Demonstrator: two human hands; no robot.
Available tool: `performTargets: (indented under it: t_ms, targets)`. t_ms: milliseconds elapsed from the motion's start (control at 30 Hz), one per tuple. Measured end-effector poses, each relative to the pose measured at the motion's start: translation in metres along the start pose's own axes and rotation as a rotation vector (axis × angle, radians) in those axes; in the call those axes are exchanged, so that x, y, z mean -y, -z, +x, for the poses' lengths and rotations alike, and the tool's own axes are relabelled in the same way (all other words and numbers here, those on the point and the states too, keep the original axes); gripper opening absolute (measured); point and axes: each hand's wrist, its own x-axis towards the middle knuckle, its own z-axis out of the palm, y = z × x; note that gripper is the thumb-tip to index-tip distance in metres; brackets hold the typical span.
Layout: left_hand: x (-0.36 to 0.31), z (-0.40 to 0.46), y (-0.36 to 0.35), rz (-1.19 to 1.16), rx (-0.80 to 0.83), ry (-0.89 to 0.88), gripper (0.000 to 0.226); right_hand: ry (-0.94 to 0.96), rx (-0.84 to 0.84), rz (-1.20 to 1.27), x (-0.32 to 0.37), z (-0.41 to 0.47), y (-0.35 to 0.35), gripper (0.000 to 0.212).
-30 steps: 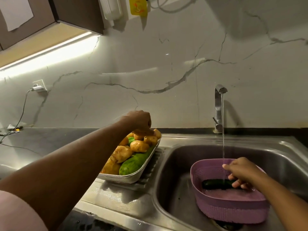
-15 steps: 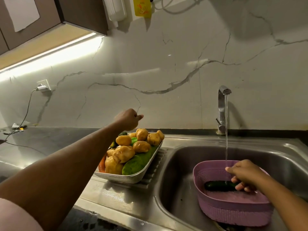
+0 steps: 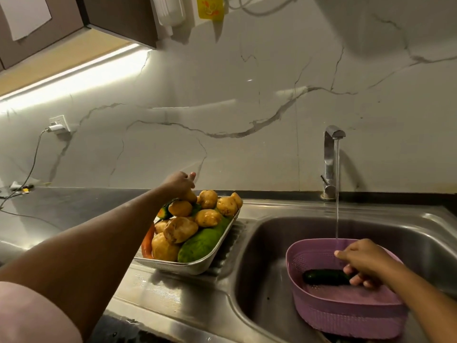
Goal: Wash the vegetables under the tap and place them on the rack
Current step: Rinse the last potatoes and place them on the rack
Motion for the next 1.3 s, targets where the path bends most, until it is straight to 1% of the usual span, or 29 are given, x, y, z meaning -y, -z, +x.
performTargets:
  t_ms: [33,67,133,167,233,300,333,400,433,500,567,633,700,767,833,900,933,1000,1133,1233,1300]
  targets:
    - [0.000,-0.001,-0.001,-0.004,0.015,0.002,0.080,0.000,-0.003,-0.001,0.000,0.000,0.000,0.020]
    - [0.000,-0.001,-0.001,-0.055,0.025,0.020,0.075,0.000,-0.007,0.000,0.001,0.000,0.000,0.020]
    - [0.001,-0.005,-0.003,-0.244,-0.028,0.060,0.053,0.002,-0.010,0.010,0.002,-0.001,0.000,0.018]
    - [0.001,-0.007,-0.004,-0.299,-0.107,0.058,0.047,0.001,-0.011,0.011,0.002,-0.001,0.000,0.018]
    - [-0.003,-0.010,-0.003,-0.267,-0.353,0.047,0.043,-0.004,-0.017,0.009,0.001,0.000,0.000,0.018]
    - [-0.018,-0.013,-0.003,-0.208,-0.613,-0.049,0.031,-0.013,-0.022,0.014,0.000,0.000,0.002,0.019]
    - [-0.029,-0.017,0.000,-0.215,-0.689,-0.112,0.026,-0.010,-0.020,0.014,0.002,0.000,0.001,0.019]
    - [-0.065,-0.028,0.002,-0.244,-0.764,-0.251,0.018,-0.024,-0.021,0.012,0.001,0.000,0.001,0.021]
    - [-0.088,-0.037,0.002,-0.250,-0.756,-0.327,0.016,-0.035,-0.020,0.010,0.001,0.000,0.000,0.022]
    - [-0.136,-0.055,-0.002,-0.236,-0.649,-0.464,0.014,-0.048,-0.022,0.013,0.000,0.002,0.000,0.025]
    - [-0.181,-0.070,-0.015,-0.230,-0.453,-0.541,0.015,-0.054,-0.035,0.017,0.001,0.002,-0.001,0.027]
    - [-0.219,-0.075,-0.044,-0.210,-0.256,-0.570,0.013,-0.058,-0.069,0.021,0.000,0.003,0.001,0.026]
    - [-0.248,-0.071,-0.088,-0.195,-0.038,-0.527,0.011,-0.082,-0.111,0.043,-0.002,0.004,0.006,0.021]
    - [-0.267,-0.068,-0.135,-0.170,0.172,-0.457,0.014,-0.119,-0.159,0.056,-0.006,0.007,0.012,0.015]
    - [-0.276,-0.068,-0.177,-0.066,0.335,-0.390,0.029,-0.133,-0.190,0.086,-0.010,0.011,0.014,0.014]
    - [-0.278,-0.072,-0.206,0.012,0.465,-0.347,0.044,-0.127,-0.195,0.097,-0.009,0.013,0.013,0.014]
    - [-0.282,-0.074,-0.215,0.032,0.518,-0.355,0.051,-0.128,-0.191,0.087,-0.010,0.015,0.013,0.014]
    - [-0.285,-0.074,-0.221,0.096,0.538,-0.416,0.058,-0.129,-0.171,0.078,-0.006,0.017,0.010,0.015]
    - [-0.286,-0.070,-0.224,0.135,0.519,-0.470,0.050,-0.109,-0.155,0.059,-0.002,0.022,0.004,0.020]
    - [-0.283,-0.070,-0.230,0.100,0.565,-0.435,0.058,-0.118,-0.186,0.047,-0.005,0.023,0.007,0.021]
    - [-0.282,-0.069,-0.232,-0.063,0.681,-0.330,0.078,-0.131,-0.201,0.031,-0.005,0.022,0.008,0.023]
